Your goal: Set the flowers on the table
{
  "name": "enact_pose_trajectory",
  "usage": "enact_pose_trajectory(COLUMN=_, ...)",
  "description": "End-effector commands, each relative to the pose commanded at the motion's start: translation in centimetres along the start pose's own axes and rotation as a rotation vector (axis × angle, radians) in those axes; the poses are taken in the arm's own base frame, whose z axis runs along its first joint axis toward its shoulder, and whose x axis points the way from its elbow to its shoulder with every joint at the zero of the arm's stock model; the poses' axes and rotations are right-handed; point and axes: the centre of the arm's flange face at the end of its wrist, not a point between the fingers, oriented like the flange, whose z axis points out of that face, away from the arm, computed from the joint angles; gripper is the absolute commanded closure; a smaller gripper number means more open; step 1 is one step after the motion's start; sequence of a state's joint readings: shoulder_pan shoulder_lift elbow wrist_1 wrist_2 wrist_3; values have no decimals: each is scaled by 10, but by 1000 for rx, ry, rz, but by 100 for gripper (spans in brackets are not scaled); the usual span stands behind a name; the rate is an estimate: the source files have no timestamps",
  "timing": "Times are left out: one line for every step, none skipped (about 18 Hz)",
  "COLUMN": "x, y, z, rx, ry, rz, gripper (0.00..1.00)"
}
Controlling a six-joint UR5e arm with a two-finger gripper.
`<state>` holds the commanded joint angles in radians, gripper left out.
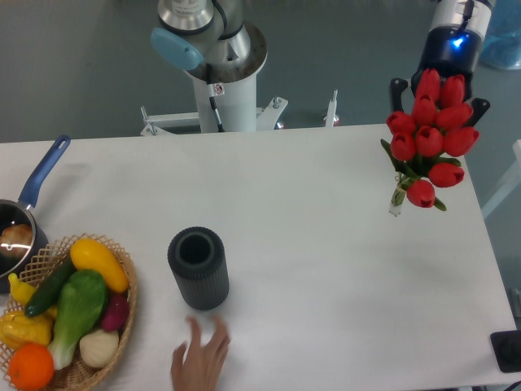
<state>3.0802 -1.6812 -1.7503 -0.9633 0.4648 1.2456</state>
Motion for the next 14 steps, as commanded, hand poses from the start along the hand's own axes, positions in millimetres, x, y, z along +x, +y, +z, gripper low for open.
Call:
enact_pose_trajectory(x=1, y=0, z=1, rx=0, ry=2, rz=-1, gripper=56)
enact_pose_trajectory(x=2, y=-2, z=0, rx=-2, ry=-1, rz=3, gripper=56)
enact_pose_trajectory(x=0, y=-5, z=-2, rx=-3, ry=-4, rz=7, gripper=56)
enact_pose_trajectory(x=1, y=-5, z=-2, rx=-3, ry=-4, rz=7, gripper=56)
enact_pose_trajectory(x=1, y=-5, z=-2, rx=-11, ry=-8, rz=9, gripper=56)
enact_pose_trajectory(x=1, y=-4, z=-4, rx=-30, ry=-16, rz=9, gripper=56)
enact_pose_trajectory(x=2, y=-5, z=-5, rx=-48, ry=-24, rz=15, gripper=56)
enact_pose_trajectory(x=3, y=-5, z=-5, rx=-63, ry=-30, rz=19, gripper=56)
enact_pose_trajectory(x=6, y=-8, z=-8, rx=-77, ry=-38, rz=24, gripper=56)
enact_pose_trajectory(x=9, y=-10, z=-11, rx=-103, ry=-51, rz=29, gripper=56)
enact_pose_trajectory(x=12, y=-11, z=-14, rx=-139, ry=-69, rz=35, gripper=56)
enact_pose_trajectory(x=13, y=-12, z=-17, rx=-175, ry=-87, rz=37, gripper=56)
enact_pose_trajectory(x=13, y=-10, z=-19, rx=-205, ry=-101, rz=31, gripper=56)
enact_pose_trajectory(x=13, y=-11, z=-22, rx=-223, ry=-113, rz=23, gripper=56)
